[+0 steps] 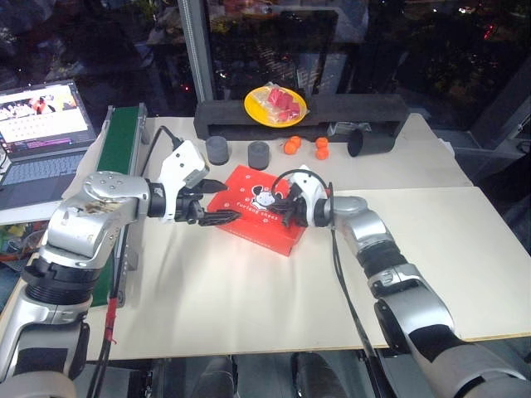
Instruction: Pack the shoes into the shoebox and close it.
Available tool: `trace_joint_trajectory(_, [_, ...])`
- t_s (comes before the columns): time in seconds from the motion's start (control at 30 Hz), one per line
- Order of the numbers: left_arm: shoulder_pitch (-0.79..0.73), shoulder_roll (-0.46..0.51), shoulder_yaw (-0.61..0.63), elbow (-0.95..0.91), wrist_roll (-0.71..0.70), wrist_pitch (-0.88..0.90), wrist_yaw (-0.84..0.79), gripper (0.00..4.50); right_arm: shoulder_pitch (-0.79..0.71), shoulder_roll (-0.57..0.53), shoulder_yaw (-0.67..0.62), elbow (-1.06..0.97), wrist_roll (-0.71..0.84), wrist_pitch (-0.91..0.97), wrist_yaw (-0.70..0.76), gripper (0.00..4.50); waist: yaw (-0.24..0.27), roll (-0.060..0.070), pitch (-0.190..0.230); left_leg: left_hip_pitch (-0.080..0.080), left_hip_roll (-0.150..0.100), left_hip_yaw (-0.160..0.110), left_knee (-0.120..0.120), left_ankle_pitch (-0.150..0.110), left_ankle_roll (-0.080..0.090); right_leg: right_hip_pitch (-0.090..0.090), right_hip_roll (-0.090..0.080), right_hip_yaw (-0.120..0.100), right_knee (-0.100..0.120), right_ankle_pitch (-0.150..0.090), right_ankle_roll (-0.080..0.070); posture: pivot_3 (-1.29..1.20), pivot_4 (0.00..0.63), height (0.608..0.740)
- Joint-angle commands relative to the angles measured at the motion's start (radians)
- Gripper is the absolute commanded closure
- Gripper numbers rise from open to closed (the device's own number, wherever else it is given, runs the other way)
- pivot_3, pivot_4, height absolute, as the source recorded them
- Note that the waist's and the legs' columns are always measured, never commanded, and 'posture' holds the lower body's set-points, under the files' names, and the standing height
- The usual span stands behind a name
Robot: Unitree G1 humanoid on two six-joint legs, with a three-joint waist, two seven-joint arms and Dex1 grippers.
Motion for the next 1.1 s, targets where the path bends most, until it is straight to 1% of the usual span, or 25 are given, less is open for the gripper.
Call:
trace_joint_trajectory(0.03, [0.007,-0.012,0.032,-0.043,-0.007,-0.008,0.025,0.63,0.042,-0.040,0.006,-0.022,-0.032,-0.016,0.006,4.48,-0.001,0.000,0.000,0.000,0.000,0.000,0.000,0.000,0.000,0.000,0.000,0.000,0.000,0.000,0.000,0.00,0.150,0.740])
trace_joint_trajectory(0.07, [0.010,-0.015,0.031,-0.044,-0.007,-0.010,0.029,0.63,0.049,-0.047,0.001,-0.042,-0.027,-0.006,0.006,4.48,-0.001,0.000,0.000,0.001,0.000,0.000,0.000,0.000,0.000,0.001,0.000,0.000,0.000,0.000,0.000,0.00,0.150,0.740])
trace_joint_trajectory(0.13, [0.012,-0.039,0.039,-0.039,-0.002,-0.022,0.056,0.63,0.076,-0.081,-0.047,-0.179,0.019,0.037,0.009,3.93,-0.001,0.000,0.000,0.001,0.000,0.000,0.000,0.000,0.000,0.001,0.000,0.000,0.000,0.000,0.000,0.00,0.150,0.740])
trace_joint_trajectory(0.17, [0.012,-0.054,0.048,-0.036,-0.006,-0.022,0.071,0.63,0.095,-0.110,-0.067,-0.263,0.037,0.064,0.016,3.74,0.002,0.000,0.000,0.000,0.000,0.000,0.000,0.000,0.000,0.000,0.000,0.000,0.000,0.000,0.000,0.00,0.150,0.740])
trace_joint_trajectory(0.27, [0.025,-0.087,0.071,-0.041,-0.023,-0.031,0.089,0.63,0.153,-0.191,-0.109,-0.458,0.065,0.155,0.017,2.62,0.006,0.000,0.000,-0.002,0.000,0.000,0.000,0.000,0.000,-0.001,0.000,0.000,0.000,0.000,0.000,0.00,0.150,0.740])
trace_joint_trajectory(0.3, [0.034,-0.096,0.078,-0.046,-0.029,-0.033,0.093,0.63,0.172,-0.215,-0.127,-0.515,0.076,0.191,0.011,2.42,0.007,0.000,0.000,-0.002,0.000,0.000,0.000,0.000,0.000,-0.001,0.000,0.000,0.000,0.000,0.000,0.00,0.150,0.740])
trace_joint_trajectory(0.37, [0.064,-0.147,0.100,-0.052,-0.024,-0.063,0.145,0.63,0.235,-0.284,-0.184,-0.640,0.092,0.255,-0.009,1.61,0.012,0.000,0.000,-0.002,0.000,0.000,0.000,0.000,0.000,-0.002,0.000,0.000,0.000,0.000,0.000,0.00,0.150,0.740])
trace_joint_trajectory(0.4, [0.077,-0.169,0.104,-0.052,-0.014,-0.075,0.172,0.63,0.264,-0.308,-0.206,-0.682,0.098,0.280,-0.022,1.37,0.013,0.000,0.000,-0.002,0.000,0.000,0.000,0.000,0.000,-0.001,0.000,0.000,-0.001,0.000,0.000,0.00,0.150,0.740])
trace_joint_trajectory(0.5, [0.126,-0.225,0.109,-0.080,-0.018,-0.089,0.220,0.63,0.347,-0.341,-0.266,-0.760,0.111,0.319,-0.071,0.28,0.013,-0.001,0.000,-0.001,0.000,0.000,0.000,0.000,0.000,0.000,0.000,0.000,-0.001,0.000,0.000,0.00,0.150,0.740])
trace_joint_trajectory(0.53, [0.146,-0.247,0.108,-0.091,-0.018,-0.097,0.241,0.63,0.378,-0.344,-0.295,-0.773,0.119,0.328,-0.093,0.07,0.013,-0.001,0.000,-0.001,0.000,0.000,0.000,0.000,0.000,0.001,0.000,0.000,-0.001,0.000,0.000,0.00,0.150,0.740])
trace_joint_trajectory(0.6, [0.177,-0.284,0.117,-0.097,-0.011,-0.114,0.287,0.63,0.432,-0.354,-0.322,-0.789,0.112,0.318,-0.125,0.07,0.014,-0.001,0.000,0.000,0.000,0.000,0.001,0.000,0.000,0.001,0.000,0.000,-0.001,0.000,0.000,0.00,0.150,0.740])
trace_joint_trajectory(0.63, [0.216,-0.324,0.120,-0.092,0.016,-0.153,0.341,0.63,0.488,-0.359,-0.343,-0.801,0.111,0.304,-0.133,0.07,0.015,-0.001,0.000,0.000,0.000,0.000,0.001,0.000,0.000,0.001,0.000,0.001,-0.001,0.000,0.000,0.00,0.150,0.740])
trace_joint_trajectory(0.73, [0.331,-0.408,0.132,-0.093,0.084,-0.257,0.459,0.63,0.610,-0.307,-0.417,-0.832,0.111,0.278,-0.238,0.07,0.019,-0.001,-0.001,0.000,0.000,0.000,0.001,0.000,0.000,0.002,-0.001,0.001,-0.002,0.000,0.000,0.00,0.150,0.740])
trace_joint_trajectory(0.8, [0.373,-0.446,0.147,-0.069,0.118,-0.315,0.514,0.63,0.658,-0.248,-0.447,-0.848,0.110,0.262,-0.318,0.07,0.017,-0.001,-0.001,0.000,0.000,0.001,0.001,-0.001,0.001,0.002,-0.001,0.001,-0.002,0.000,0.000,0.00,0.150,0.740])
trace_joint_trajectory(0.93, [0.460,-0.511,0.151,0.029,0.208,-0.480,0.611,0.63,0.753,-0.150,-0.436,-0.839,0.086,0.177,-0.411,0.07,0.018,0.000,-0.001,0.001,0.000,0.002,0.002,0.000,0.001,0.002,-0.001,0.002,-0.001,0.001,-0.001,0.00,0.150,0.740])
trace_joint_trajectory(1.0, [0.500,-0.542,0.151,0.067,0.242,-0.544,0.656,0.63,0.787,-0.120,-0.423,-0.829,0.075,0.138,-0.440,0.07,0.019,0.000,-0.001,0.006,0.000,0.002,0.002,0.000,0.001,0.008,-0.001,0.002,-0.002,0.000,0.001,0.00,0.150,0.740])
trace_joint_trajectory(1.07, [0.550,-0.561,0.137,0.081,0.267,-0.596,0.670,0.63,0.812,-0.087,-0.417,-0.816,0.074,0.107,-0.466,0.07,0.019,0.000,-0.001,0.012,0.000,0.002,0.002,0.000,0.001,0.016,-0.001,0.002,-0.005,-0.004,0.006,0.00,0.150,0.740])
trace_joint_trajectory(1.1, [0.573,-0.575,0.140,0.090,0.273,-0.615,0.684,0.63,0.822,-0.069,-0.416,-0.811,0.077,0.088,-0.478,0.07,0.019,0.000,-0.001,0.012,0.000,0.002,0.002,0.000,0.001,0.017,-0.001,0.002,-0.006,-0.004,0.007,0.00,0.150,0.740])
